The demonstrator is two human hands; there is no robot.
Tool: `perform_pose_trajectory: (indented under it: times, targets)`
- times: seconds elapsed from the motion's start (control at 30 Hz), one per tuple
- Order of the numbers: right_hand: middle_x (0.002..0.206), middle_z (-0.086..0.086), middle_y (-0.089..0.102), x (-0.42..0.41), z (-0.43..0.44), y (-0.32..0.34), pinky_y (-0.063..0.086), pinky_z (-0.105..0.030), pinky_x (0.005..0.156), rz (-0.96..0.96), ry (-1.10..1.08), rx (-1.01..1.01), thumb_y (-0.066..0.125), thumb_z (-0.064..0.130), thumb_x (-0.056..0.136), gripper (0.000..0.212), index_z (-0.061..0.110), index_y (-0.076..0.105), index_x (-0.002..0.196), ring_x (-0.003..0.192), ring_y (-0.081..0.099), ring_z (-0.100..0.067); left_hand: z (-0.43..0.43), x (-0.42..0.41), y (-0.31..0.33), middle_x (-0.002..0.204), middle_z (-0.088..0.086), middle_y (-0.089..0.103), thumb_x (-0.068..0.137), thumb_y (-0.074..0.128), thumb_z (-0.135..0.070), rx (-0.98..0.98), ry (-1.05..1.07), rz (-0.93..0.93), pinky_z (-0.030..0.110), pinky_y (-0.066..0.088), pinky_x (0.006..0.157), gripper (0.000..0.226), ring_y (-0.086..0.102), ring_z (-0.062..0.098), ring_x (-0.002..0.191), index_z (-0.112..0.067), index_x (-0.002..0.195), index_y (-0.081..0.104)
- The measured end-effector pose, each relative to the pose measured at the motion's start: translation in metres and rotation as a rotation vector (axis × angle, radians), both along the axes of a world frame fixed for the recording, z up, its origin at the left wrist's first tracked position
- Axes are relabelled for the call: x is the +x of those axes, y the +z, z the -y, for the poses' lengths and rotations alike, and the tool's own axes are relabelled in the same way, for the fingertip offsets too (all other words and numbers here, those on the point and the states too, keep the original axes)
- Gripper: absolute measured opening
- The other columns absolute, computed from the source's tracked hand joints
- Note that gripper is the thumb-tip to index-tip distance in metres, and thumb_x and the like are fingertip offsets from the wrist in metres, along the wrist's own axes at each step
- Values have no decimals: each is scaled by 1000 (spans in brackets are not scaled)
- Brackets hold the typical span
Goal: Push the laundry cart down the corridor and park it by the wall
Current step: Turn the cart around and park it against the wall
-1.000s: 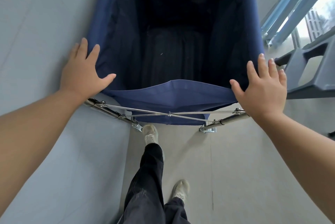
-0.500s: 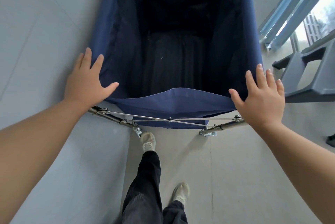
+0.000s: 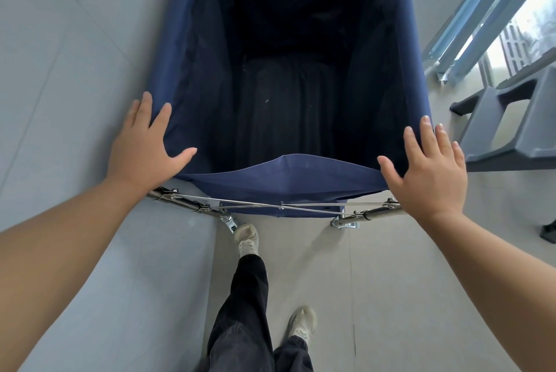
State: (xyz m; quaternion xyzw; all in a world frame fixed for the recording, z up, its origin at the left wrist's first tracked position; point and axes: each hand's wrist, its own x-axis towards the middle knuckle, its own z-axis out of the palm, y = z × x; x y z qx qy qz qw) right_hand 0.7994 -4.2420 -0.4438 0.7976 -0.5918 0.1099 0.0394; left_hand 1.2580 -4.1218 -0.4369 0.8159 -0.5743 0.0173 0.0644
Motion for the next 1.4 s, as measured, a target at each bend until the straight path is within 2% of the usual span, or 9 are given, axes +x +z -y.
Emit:
perform_pose_trajectory:
  times: [0.33,0.53,0.8,1.4]
  targets:
    - [159,-19,40,-1,0,-1,29,-58,115,21,6,-1,42,57,95,71,6,51,144,146,37,-42,1,-4,2,164,16,18,79,73,-54,10,7,-19,55,35,111,91,20,38,149,-15,150,34]
    - [158,-19,41,-3,2,-2,32,-58,113,36,23,-7,43,56,95,71,6,52,143,145,38,-42,0,-4,2,164,16,17,77,75,-54,1,5,-19,58,38,107,92,18,36,150,-16,150,33]
    - [157,-19,42,-2,2,-2,33,-58,112,47,35,-7,44,55,95,70,4,53,143,144,40,-43,2,0,-3,164,18,17,76,77,-51,-20,14,-22,55,33,113,93,21,39,148,-14,149,33]
    - [156,-20,44,4,1,-2,33,-59,112,20,18,-6,43,57,94,72,4,53,142,144,40,-43,2,3,-4,162,19,22,75,78,-50,-23,23,0,58,39,107,91,24,39,146,-13,147,37]
